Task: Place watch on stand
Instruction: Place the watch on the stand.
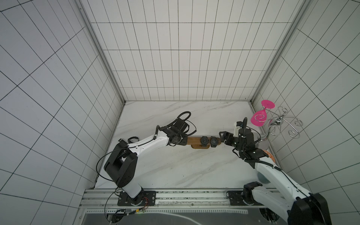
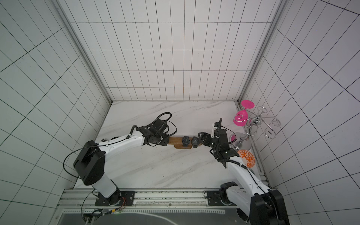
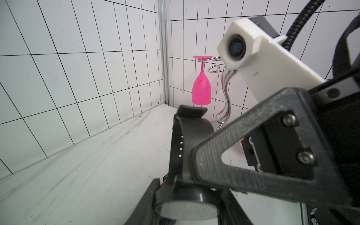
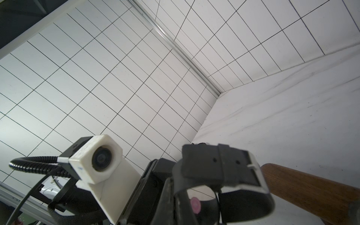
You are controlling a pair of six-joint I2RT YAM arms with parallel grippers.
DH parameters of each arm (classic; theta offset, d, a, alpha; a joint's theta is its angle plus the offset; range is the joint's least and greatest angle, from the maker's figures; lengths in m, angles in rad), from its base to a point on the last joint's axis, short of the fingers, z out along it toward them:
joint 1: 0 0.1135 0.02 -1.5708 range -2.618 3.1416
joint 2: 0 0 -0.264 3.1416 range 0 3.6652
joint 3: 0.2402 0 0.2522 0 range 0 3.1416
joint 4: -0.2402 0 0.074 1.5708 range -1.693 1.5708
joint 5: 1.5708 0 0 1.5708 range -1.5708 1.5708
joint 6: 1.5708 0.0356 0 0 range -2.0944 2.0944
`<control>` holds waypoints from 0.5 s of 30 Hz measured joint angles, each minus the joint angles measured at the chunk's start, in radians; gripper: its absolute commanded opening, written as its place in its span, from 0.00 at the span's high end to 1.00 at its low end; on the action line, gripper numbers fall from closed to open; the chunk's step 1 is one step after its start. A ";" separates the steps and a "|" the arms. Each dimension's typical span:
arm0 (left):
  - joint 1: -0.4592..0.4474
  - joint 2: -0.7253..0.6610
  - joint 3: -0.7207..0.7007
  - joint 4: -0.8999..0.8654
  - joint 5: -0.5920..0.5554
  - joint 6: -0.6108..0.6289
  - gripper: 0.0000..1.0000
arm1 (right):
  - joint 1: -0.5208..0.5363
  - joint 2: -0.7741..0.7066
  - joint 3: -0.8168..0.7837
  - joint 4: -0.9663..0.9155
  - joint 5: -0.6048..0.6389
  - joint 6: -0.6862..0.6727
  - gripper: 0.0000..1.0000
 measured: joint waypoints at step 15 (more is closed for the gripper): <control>-0.001 0.008 0.000 -0.005 0.026 0.012 1.00 | 0.004 -0.022 0.000 0.005 -0.021 0.002 0.86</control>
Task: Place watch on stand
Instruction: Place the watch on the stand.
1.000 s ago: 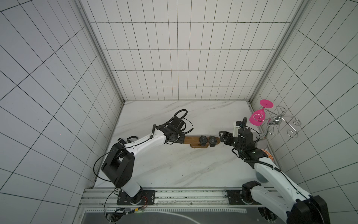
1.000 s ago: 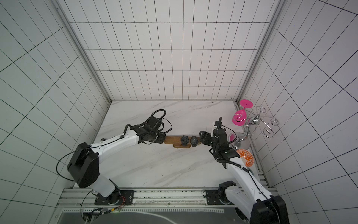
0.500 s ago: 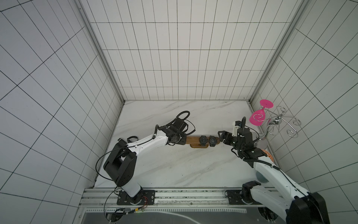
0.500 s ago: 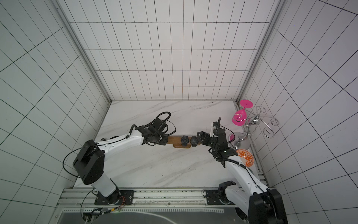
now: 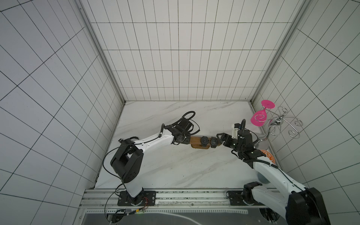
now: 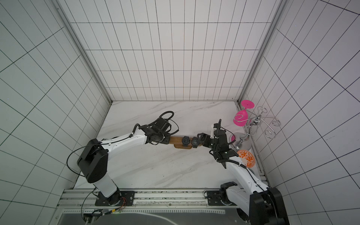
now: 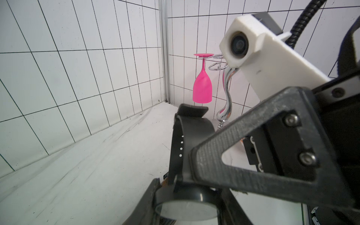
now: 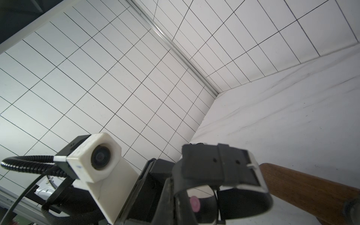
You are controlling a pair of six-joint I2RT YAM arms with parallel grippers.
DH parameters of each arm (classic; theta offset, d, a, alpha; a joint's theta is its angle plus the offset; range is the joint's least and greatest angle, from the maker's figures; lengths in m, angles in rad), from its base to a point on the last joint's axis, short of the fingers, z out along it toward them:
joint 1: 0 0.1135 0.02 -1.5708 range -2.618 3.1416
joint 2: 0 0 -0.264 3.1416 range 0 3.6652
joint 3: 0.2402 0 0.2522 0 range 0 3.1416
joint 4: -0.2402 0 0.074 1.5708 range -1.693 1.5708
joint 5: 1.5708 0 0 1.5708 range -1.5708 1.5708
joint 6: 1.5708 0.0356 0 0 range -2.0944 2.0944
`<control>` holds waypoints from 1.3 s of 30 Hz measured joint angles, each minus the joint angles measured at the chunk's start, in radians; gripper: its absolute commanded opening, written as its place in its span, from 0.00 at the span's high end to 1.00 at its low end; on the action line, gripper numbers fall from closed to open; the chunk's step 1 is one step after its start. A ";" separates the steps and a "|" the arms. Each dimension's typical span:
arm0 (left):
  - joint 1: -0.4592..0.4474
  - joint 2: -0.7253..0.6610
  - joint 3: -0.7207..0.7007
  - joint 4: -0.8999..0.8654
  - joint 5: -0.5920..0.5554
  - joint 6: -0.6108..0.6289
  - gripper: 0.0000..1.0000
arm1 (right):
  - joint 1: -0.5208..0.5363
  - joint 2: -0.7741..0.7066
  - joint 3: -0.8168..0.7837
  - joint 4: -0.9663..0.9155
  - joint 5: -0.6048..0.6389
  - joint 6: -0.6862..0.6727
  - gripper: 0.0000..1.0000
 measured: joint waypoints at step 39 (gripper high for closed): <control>-0.090 -0.035 -0.298 0.392 -0.420 0.209 0.38 | -0.164 0.026 0.013 0.087 0.140 0.748 1.00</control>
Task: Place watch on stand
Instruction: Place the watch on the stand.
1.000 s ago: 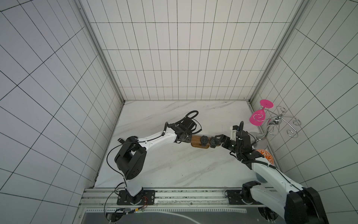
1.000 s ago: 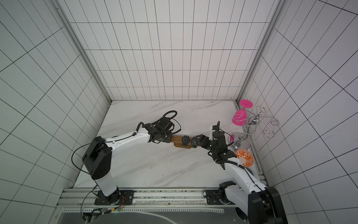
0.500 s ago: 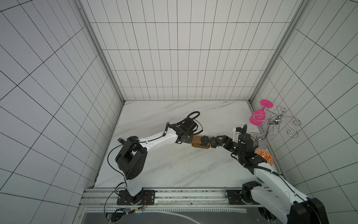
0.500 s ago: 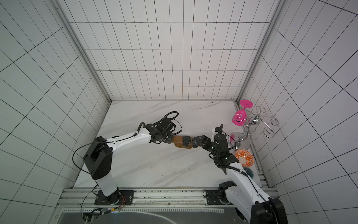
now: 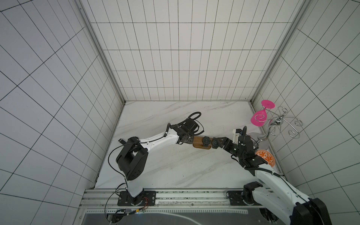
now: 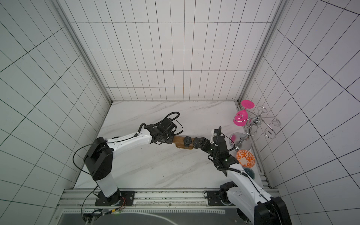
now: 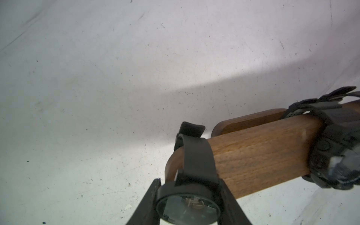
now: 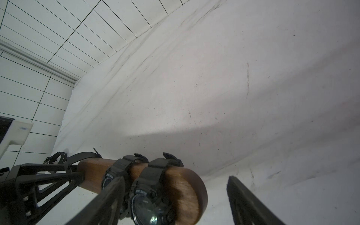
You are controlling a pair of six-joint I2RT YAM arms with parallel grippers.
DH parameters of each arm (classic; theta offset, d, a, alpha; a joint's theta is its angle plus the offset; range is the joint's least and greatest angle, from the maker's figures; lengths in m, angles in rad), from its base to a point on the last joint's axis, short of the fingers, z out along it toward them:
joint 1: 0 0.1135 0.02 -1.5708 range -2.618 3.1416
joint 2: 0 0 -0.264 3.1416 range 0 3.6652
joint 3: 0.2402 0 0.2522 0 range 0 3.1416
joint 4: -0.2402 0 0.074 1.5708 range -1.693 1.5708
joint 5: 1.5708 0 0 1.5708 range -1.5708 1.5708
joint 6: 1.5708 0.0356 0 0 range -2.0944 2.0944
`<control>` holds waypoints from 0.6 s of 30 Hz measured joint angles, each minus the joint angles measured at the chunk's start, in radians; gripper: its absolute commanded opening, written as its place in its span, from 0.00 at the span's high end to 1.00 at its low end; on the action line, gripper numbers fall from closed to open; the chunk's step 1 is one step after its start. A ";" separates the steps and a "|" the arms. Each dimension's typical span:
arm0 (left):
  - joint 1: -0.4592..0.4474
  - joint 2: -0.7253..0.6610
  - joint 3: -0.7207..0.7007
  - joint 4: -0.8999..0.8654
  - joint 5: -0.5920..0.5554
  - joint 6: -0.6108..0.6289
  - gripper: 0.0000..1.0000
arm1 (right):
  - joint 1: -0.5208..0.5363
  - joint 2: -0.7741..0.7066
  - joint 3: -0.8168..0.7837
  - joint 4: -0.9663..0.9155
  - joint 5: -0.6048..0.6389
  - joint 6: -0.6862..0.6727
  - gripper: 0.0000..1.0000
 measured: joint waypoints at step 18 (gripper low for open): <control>-0.042 0.141 0.066 0.120 -0.056 0.035 0.31 | 0.067 0.043 0.000 0.045 0.017 0.069 1.00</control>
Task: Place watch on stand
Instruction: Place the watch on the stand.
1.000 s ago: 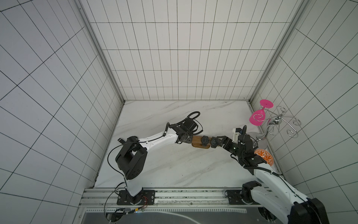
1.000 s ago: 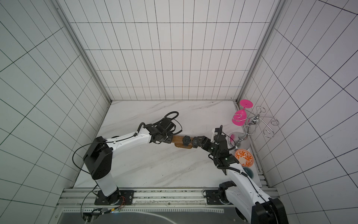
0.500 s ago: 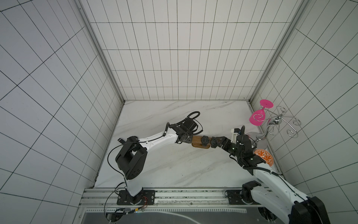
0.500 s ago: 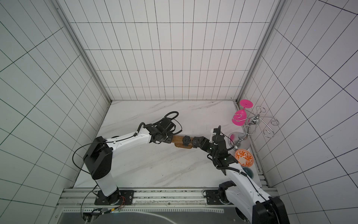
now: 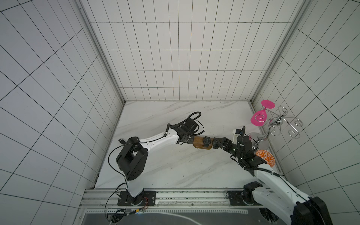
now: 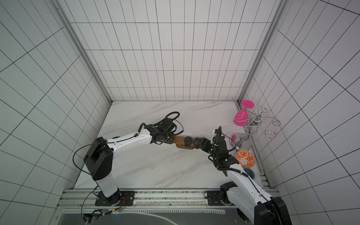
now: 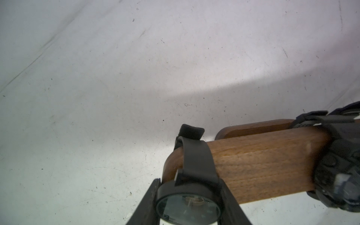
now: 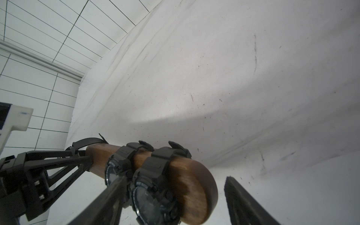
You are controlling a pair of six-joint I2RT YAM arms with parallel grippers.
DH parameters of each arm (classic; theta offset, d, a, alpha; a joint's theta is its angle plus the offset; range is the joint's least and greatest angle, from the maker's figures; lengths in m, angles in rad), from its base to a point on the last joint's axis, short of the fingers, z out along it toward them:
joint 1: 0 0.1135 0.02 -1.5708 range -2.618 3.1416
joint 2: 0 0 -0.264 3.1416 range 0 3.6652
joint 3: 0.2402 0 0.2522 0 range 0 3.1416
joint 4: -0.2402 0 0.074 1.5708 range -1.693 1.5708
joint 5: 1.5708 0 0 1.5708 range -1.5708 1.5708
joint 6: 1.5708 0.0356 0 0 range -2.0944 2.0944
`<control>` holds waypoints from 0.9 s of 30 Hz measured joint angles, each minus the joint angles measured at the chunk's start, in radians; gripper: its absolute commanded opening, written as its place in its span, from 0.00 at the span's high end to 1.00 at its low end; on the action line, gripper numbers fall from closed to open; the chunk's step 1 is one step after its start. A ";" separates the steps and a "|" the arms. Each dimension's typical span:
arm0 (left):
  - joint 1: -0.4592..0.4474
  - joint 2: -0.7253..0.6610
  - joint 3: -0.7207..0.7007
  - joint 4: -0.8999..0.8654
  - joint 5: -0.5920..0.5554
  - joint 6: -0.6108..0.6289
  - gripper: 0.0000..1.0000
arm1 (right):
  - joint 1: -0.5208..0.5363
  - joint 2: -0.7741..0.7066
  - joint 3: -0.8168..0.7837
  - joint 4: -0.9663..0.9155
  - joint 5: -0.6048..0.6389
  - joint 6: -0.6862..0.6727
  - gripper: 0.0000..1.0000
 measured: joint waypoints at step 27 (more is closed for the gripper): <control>-0.017 0.017 0.048 -0.075 -0.070 0.072 0.52 | 0.028 0.011 0.000 0.037 0.003 -0.001 1.00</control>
